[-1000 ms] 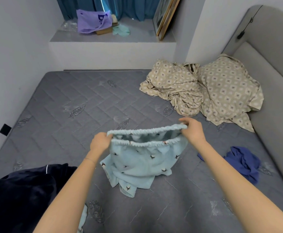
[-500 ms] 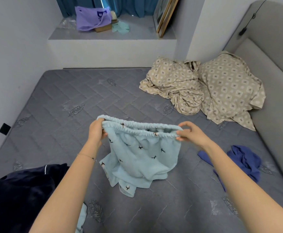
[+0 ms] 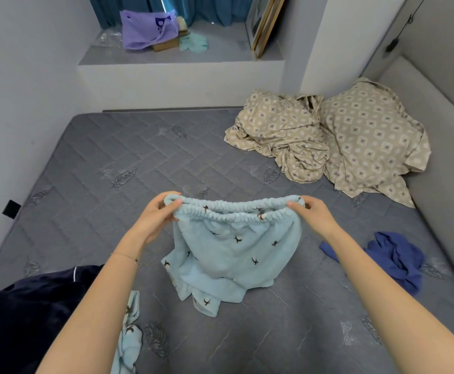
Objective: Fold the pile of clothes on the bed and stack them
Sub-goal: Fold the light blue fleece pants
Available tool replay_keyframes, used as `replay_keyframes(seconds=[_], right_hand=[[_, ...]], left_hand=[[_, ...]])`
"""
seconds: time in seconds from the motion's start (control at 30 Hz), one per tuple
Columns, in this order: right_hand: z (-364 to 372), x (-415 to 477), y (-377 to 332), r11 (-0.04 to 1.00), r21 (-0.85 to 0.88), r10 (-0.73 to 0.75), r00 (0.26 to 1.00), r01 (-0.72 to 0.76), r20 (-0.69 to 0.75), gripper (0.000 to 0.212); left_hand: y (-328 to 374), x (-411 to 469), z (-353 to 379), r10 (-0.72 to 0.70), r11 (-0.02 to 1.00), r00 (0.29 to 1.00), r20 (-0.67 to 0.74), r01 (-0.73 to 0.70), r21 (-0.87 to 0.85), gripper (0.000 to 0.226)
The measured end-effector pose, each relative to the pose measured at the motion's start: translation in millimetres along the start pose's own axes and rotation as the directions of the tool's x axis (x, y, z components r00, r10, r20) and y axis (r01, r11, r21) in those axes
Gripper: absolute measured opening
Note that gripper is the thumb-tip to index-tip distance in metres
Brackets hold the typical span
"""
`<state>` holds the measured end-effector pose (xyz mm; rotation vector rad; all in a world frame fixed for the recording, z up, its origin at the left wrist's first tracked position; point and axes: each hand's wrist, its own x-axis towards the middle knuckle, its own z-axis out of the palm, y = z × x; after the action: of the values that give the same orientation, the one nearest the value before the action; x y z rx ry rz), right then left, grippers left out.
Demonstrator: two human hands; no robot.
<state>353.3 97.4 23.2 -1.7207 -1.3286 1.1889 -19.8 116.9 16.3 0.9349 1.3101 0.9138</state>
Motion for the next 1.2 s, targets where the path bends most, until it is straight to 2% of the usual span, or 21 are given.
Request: replay_keyframes(seconds=[0.07, 0.13, 0.2, 0.27, 0.33, 0.37, 0.43, 0.47, 0.53, 0.6, 0.7, 0.77, 0.87, 0.93, 0.97, 1.03, 1.1, 1.2], right_hand=[[0.4, 2.1, -0.9, 0.998, 0.046, 0.03, 0.999, -0.03, -0.017, 0.025], [1.7, 4.9, -0.1, 0.993, 0.103, 0.063, 0.997, -0.058, -0.039, 0.034], [3.5, 6.2, -1.1, 0.985, 0.154, 0.086, 0.995, -0.076, -0.058, 0.032], [3.9, 6.5, -2.7, 0.982, 0.174, 0.083, 0.996, -0.076, -0.038, 0.029], [2.6, 3.9, -6.4, 0.985, 0.164, 0.032, 0.996, -0.045, 0.08, 0.019], [1.7, 2.2, -8.1, 0.991, 0.132, 0.001, 0.986, -0.023, 0.167, 0.014], [2.2, 1.5, -6.5, 0.999, -0.016, -0.038, 0.961, 0.044, 0.274, 0.04], [4.0, 1.5, -6.2, 0.992, -0.113, -0.029, 0.961, 0.062, 0.274, 0.049], [8.9, 2.1, -7.4, 0.969, -0.22, -0.061, 0.973, 0.112, 0.224, 0.044], [11.2, 1.9, -9.2, 0.97, -0.189, -0.121, 0.978, 0.153, 0.169, 0.029], [8.4, -1.2, -14.2, 0.993, -0.044, -0.104, 0.983, 0.112, 0.154, 0.021], [2.0, -4.6, -17.6, 0.991, 0.131, -0.013, 0.982, -0.012, 0.189, 0.018], [-9.9, -6.4, -23.2, 0.865, 0.475, 0.034, 0.964, -0.161, 0.264, 0.03], [-11.8, -6.6, -31.7, 0.78, 0.602, 0.026, 0.97, -0.171, 0.243, 0.033], [-8.5, -5.3, -35.8, 0.742, 0.645, 0.053, 0.975, -0.183, 0.217, 0.035], [6.8, -0.5, -42.2, 0.671, 0.704, 0.191, 0.972, -0.232, 0.138, 0.043], [26.7, 4.1, -42.0, 0.584, 0.761, 0.364, 0.929, -0.282, 0.065, 0.048], [53.2, -1.4, -43.2, 0.559, 0.774, 0.463, 0.886, -0.297, 0.006, 0.05]], left_hand=[[-2.2, -1.1, -1.3, 0.004, 0.999, 0.999, 0.036, -0.005, 0.035, 0.033], [-3.9, -1.2, -1.3, 0.026, 0.983, 0.999, 0.033, -0.032, 0.179, 0.043], [-4.3, -1.0, 0.3, 0.064, 0.961, 0.998, -0.014, -0.058, 0.271, 0.036], [-2.8, -0.7, 0.6, 0.149, 0.91, 0.988, -0.047, -0.118, 0.397, 0.019], [-1.6, 1.1, -3.1, 0.223, 0.83, 0.975, -0.025, -0.176, 0.53, 0.013], [-2.2, 1.6, -5.9, 0.225, 0.816, 0.974, -0.025, -0.175, 0.551, 0.015], [-2.1, -0.2, -9.7, 0.207, 0.832, 0.976, -0.07, -0.138, 0.538, 0.018], [-1.8, -1.1, -10.7, 0.209, 0.844, 0.972, -0.108, -0.123, 0.522, 0.017], [-1.6, -1.8, -11.9, 0.22, 0.865, 0.956, -0.196, -0.098, 0.492, 0.015], [-0.8, -3.2, -10.9, 0.218, 0.881, 0.943, -0.252, -0.079, 0.467, 0.015], [1.4, -6.5, -8.6, 0.158, 0.922, 0.947, -0.281, -0.039, 0.386, 0.02], [7.4, -8.3, -9.7, 0.051, 0.97, 0.959, -0.279, 0.018, 0.242, 0.023], [20.3, -9.0, -17.8, -0.111, 0.987, 0.987, -0.117, 0.095, -0.132, 0.027], [25.1, -7.3, -16.8, -0.136, 0.948, 0.99, -0.026, 0.122, -0.295, 0.034], [24.6, -5.2, -11.3, -0.154, 0.928, 0.988, -0.025, 0.136, -0.347, 0.037], [20.6, -1.1, 7.7, -0.225, 0.882, 0.969, -0.1, 0.159, -0.444, 0.04], [13.9, 3.4, 30.0, -0.291, 0.835, 0.938, -0.189, 0.152, -0.529, 0.041], [9.4, 3.5, 63.4, -0.312, 0.827, 0.912, -0.266, 0.123, -0.548, 0.036]])
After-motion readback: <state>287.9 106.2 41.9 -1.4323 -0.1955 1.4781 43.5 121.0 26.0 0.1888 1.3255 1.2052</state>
